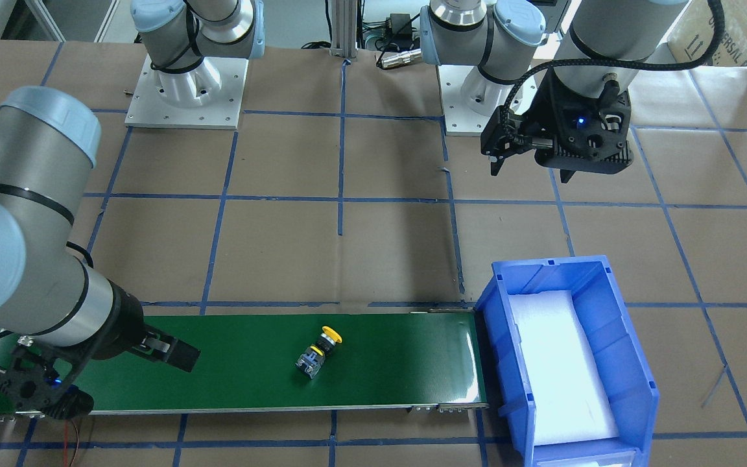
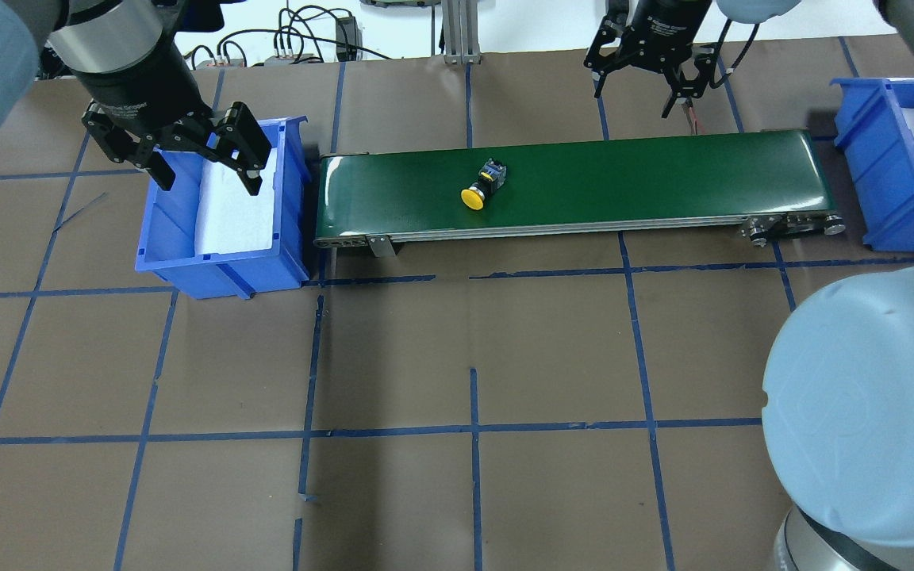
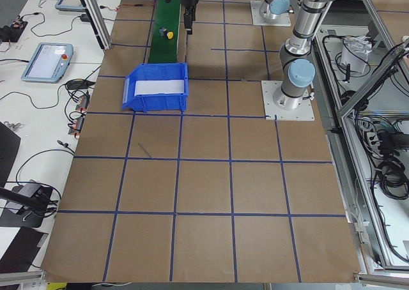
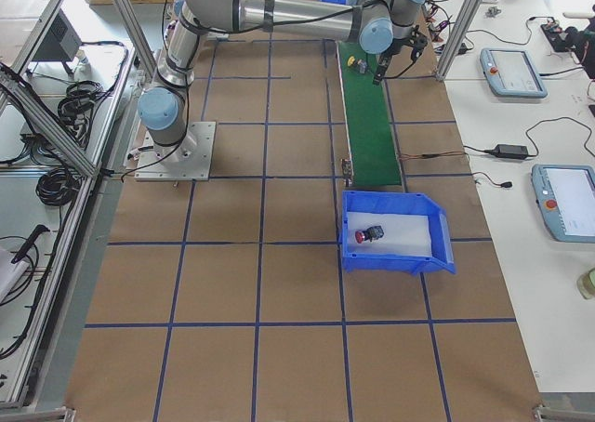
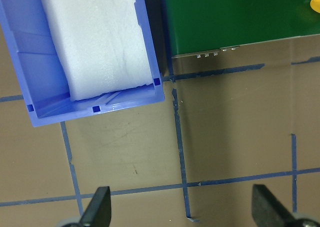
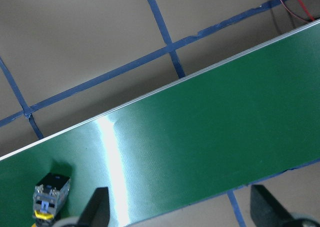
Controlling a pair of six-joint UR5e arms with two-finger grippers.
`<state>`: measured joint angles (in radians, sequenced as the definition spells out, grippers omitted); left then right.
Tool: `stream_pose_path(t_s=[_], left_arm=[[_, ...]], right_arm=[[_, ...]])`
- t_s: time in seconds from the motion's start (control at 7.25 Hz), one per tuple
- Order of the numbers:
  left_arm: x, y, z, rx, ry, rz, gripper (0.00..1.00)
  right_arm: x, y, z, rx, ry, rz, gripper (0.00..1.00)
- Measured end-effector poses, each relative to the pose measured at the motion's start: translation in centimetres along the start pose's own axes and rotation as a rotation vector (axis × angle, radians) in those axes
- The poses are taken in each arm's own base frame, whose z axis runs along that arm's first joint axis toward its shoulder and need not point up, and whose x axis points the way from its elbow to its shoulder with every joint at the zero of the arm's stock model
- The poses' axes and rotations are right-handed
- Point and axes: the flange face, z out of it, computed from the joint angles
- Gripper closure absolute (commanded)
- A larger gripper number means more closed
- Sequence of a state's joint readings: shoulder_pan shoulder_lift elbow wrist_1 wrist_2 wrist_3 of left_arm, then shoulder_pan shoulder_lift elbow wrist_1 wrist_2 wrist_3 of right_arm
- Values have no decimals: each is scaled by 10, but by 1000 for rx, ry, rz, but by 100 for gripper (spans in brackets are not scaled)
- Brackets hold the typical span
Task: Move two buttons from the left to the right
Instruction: 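Swing the right gripper over the belt above the yellow button, then lower the right gripper and grasp the yellow button's black block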
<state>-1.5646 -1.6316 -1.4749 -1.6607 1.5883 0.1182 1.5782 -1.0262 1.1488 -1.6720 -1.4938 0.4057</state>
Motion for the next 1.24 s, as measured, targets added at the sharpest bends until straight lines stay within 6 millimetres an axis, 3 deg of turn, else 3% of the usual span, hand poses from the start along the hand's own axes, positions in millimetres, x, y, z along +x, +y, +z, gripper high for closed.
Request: stream_pose_path(t_s=[0.28,1.24], left_arm=[[1,-7,8,-15,3,3,0],[3,-10,12,-22,5,9,0]], right_arm=[[-25,11,20,64,55,12,0],[-71,30,80,176,105,13,0]])
